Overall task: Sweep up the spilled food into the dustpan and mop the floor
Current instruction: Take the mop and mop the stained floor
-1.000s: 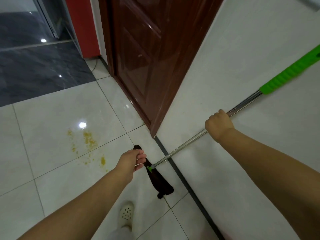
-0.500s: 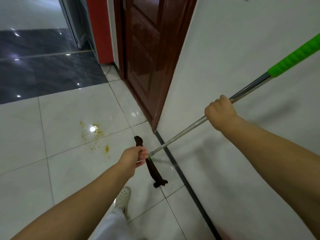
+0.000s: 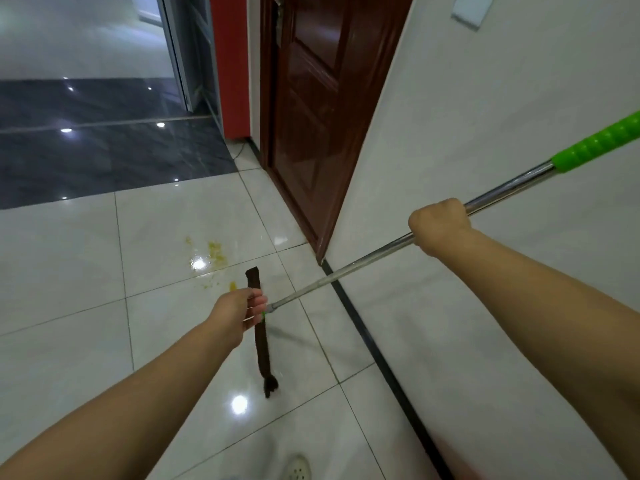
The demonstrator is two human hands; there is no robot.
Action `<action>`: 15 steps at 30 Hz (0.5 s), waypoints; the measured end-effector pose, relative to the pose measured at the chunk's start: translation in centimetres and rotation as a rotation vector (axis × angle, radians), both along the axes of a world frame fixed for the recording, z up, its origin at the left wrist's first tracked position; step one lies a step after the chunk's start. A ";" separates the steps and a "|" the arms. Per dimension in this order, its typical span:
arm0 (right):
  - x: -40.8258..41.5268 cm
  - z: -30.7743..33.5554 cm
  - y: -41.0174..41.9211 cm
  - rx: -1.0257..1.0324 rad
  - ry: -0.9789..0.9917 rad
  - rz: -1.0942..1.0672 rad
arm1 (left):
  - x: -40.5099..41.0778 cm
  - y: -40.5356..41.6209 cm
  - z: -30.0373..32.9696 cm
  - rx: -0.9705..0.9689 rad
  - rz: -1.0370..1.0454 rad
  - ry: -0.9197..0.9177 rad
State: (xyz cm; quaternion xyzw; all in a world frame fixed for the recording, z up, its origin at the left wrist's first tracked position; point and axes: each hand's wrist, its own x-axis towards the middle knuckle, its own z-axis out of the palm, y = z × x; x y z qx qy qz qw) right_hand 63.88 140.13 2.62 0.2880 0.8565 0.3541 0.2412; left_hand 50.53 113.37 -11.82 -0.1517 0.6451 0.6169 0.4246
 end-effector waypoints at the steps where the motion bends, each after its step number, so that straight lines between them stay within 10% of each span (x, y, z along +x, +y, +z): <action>1: 0.0 0.2 -1.0 -0.020 0.004 -0.024 | 0.0 -0.8 0.1 0.010 -0.006 0.000; 15: 2.8 -6.2 -20.4 -0.364 -0.068 -0.351 | 1.7 -16.5 -3.3 -0.089 -0.057 -0.136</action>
